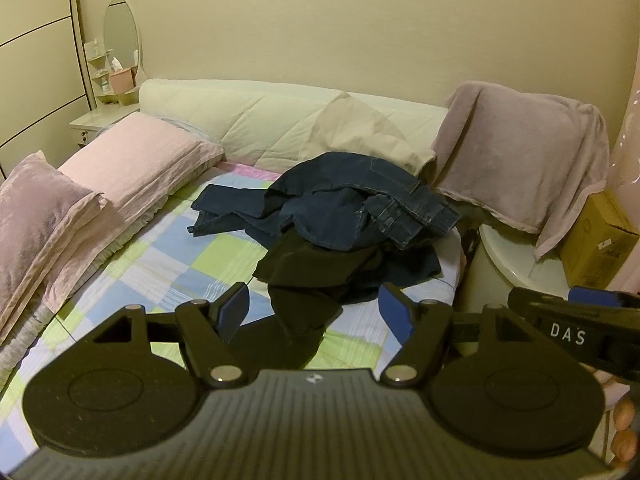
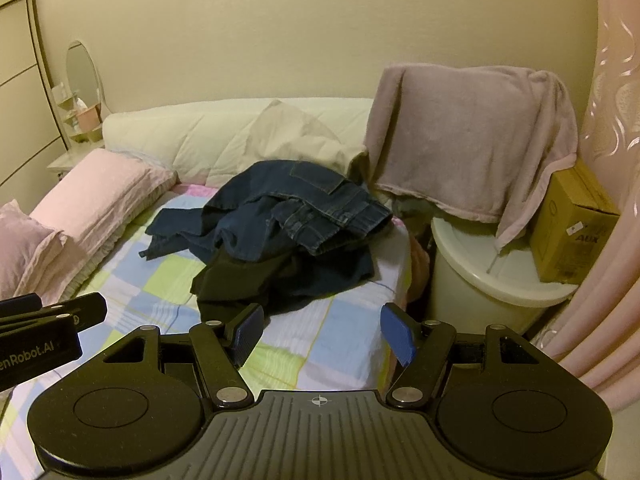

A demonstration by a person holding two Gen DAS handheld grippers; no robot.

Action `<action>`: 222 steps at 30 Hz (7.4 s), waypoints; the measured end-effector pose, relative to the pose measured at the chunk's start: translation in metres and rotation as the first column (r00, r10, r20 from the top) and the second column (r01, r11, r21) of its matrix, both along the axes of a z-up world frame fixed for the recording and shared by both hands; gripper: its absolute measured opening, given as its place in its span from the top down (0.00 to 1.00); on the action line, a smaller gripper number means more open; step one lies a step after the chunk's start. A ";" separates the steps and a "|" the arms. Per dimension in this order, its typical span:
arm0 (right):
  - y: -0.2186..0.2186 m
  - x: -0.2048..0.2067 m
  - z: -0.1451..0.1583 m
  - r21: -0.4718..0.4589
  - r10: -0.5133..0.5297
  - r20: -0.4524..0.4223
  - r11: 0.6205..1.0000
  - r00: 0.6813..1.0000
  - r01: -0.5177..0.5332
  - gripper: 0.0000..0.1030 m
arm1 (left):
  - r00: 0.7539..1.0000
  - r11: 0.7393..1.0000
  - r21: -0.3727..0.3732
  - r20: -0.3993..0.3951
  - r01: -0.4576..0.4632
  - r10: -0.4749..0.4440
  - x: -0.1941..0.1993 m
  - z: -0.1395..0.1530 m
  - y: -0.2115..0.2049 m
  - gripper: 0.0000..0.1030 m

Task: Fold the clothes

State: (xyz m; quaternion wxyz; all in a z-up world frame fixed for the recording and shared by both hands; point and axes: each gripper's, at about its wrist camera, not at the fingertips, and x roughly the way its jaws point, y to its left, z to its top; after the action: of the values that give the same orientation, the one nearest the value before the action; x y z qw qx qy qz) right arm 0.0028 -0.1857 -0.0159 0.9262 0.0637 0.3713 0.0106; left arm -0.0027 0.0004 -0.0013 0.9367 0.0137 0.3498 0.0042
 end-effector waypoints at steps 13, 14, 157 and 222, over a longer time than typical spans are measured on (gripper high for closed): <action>0.003 0.003 0.000 -0.010 -0.006 0.000 1.000 1.000 0.006 0.34 | 1.000 1.000 0.001 -0.001 0.009 -0.009 0.001 -0.003 0.005 0.34; 0.004 0.003 0.000 -0.011 -0.006 0.000 1.000 1.000 0.006 0.34 | 1.000 1.000 0.000 -0.002 0.010 -0.010 0.001 -0.003 0.005 0.34; -0.021 0.308 0.084 0.148 0.502 0.471 0.765 0.725 -0.627 0.92 | 0.869 0.429 -0.777 -0.297 -0.460 0.395 0.219 -0.178 0.111 0.97; 0.156 -0.034 -0.097 0.121 0.926 -0.359 0.169 0.116 -0.978 0.40 | 0.202 0.183 -0.088 -0.322 -0.979 0.925 -0.306 -0.086 0.060 0.66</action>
State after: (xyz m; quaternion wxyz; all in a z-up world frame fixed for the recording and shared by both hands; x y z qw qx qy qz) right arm -0.0313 -0.0299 -0.1128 0.6201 -0.2560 0.4832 0.5625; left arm -0.3088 0.0606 -0.0869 0.6795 -0.3367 0.3677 0.5382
